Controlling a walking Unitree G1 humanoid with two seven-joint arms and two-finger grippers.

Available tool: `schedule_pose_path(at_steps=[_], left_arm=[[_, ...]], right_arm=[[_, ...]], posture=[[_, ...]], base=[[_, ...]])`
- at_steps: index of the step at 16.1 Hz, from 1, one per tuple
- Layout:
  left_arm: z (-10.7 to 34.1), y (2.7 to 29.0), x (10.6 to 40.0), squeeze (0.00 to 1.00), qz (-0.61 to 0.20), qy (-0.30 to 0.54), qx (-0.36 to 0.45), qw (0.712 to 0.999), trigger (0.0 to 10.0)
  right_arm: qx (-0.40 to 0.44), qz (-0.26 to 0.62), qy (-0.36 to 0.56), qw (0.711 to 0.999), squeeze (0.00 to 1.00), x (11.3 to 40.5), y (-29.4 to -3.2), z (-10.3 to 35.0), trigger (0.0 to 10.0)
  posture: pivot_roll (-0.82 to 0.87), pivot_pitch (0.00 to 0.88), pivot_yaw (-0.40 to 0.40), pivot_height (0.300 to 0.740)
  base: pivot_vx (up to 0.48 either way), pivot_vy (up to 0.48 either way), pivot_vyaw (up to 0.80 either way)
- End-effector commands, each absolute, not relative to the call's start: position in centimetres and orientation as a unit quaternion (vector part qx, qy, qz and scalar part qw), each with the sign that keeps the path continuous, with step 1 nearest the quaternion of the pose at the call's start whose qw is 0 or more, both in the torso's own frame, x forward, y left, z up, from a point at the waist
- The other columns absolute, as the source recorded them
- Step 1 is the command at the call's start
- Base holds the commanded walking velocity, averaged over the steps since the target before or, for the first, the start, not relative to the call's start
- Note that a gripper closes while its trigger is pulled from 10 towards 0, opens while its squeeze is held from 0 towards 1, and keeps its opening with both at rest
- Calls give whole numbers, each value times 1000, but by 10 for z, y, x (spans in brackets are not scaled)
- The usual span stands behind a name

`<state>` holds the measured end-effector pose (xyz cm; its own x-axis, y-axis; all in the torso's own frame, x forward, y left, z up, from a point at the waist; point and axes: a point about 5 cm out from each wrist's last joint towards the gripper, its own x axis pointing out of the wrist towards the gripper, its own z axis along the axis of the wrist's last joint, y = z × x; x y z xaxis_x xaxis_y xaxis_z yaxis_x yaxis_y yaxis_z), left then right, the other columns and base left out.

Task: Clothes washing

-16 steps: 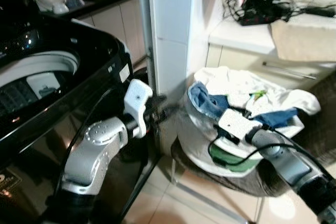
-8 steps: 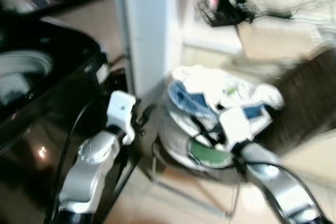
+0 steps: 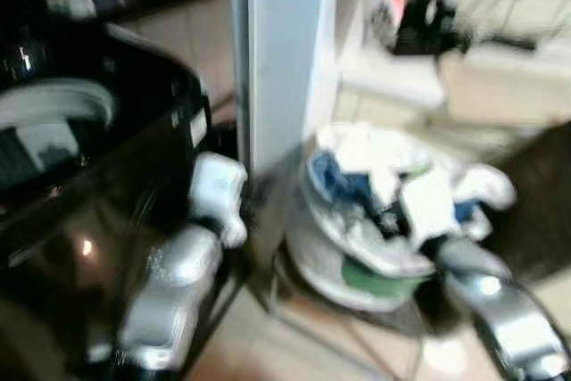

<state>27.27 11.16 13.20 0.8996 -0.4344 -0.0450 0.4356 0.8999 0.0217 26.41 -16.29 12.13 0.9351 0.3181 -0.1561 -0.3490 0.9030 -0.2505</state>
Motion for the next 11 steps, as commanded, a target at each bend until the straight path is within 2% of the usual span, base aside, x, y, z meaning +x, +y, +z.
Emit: schedule_pose_path(at_steps=[1, 6, 9, 11], left_arm=[[136, 124, 276, 0, -202, 15, 27, 979, 10000], [136, 122, 276, 0, -210, 15, 27, 977, 10000], [136, 122, 277, 0, -213, 18, 26, 976, 10000], [139, 119, 273, 0, -235, 7, 7, 972, 10000]], right_arm=[[-126, 189, 50, 973, 0, 264, -153, 124, 10000], [-117, 188, 58, 974, 0, 260, -152, 122, 10000], [-139, 194, 62, 969, 0, 259, -152, 120, 10000], [-169, 202, 65, 962, 0, 260, -154, 120, 10000]], posture=[[-60, 0, -44, 740], [-60, 0, -29, 740], [-61, 0, -18, 740], [-62, 0, -14, 740]], base=[[352, 0, 0], [353, 0, 0], [336, 0, 0], [0, 0, 0]])
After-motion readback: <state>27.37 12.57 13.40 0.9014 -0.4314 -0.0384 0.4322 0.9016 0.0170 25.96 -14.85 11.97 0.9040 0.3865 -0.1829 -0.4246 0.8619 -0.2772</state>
